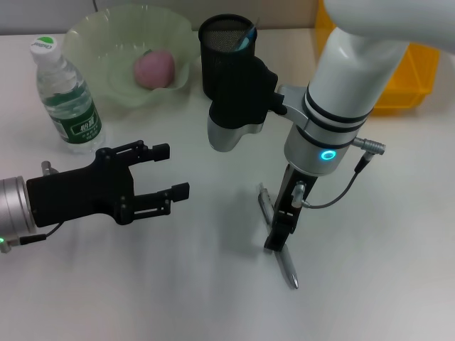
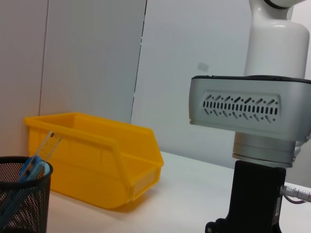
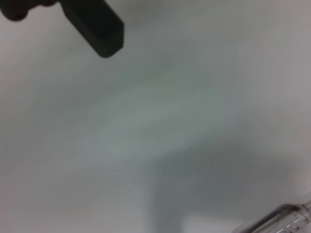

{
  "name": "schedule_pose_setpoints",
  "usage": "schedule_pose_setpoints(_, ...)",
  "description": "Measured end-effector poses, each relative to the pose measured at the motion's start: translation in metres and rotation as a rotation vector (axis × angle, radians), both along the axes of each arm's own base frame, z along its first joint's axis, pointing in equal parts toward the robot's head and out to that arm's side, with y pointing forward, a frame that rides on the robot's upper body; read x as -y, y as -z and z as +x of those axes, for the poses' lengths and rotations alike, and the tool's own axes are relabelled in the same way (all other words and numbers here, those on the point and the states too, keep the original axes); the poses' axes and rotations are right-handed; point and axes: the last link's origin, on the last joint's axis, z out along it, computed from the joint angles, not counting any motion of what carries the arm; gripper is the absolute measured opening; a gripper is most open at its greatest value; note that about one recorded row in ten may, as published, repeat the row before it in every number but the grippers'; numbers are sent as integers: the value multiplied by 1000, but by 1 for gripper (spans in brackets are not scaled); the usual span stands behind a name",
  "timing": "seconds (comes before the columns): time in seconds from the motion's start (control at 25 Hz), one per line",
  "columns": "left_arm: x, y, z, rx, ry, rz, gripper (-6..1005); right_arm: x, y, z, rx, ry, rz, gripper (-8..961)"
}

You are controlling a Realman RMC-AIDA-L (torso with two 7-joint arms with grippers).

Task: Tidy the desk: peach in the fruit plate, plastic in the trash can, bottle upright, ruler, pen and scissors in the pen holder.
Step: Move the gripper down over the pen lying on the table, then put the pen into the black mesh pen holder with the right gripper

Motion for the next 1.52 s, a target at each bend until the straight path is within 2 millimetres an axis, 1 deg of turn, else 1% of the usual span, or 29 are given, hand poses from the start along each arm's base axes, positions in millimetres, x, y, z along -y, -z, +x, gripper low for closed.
schedule_pose_setpoints(0.68,-3,-1,2,-4,12,3,784,1,3,2,32,-27,13,661)
schedule_pose_setpoints(1.12,-3,-1,3,-2,12,2,784,1,3,3,37,-25,12,216)
schedule_pose_setpoints(1.36,-4,-1,4,1,14,3,784,0,2,4,46,-30,15,211)
schedule_pose_setpoints(1.52,-5,-1,5,2,15,5,784,0,2,4,45,-31,15,182)
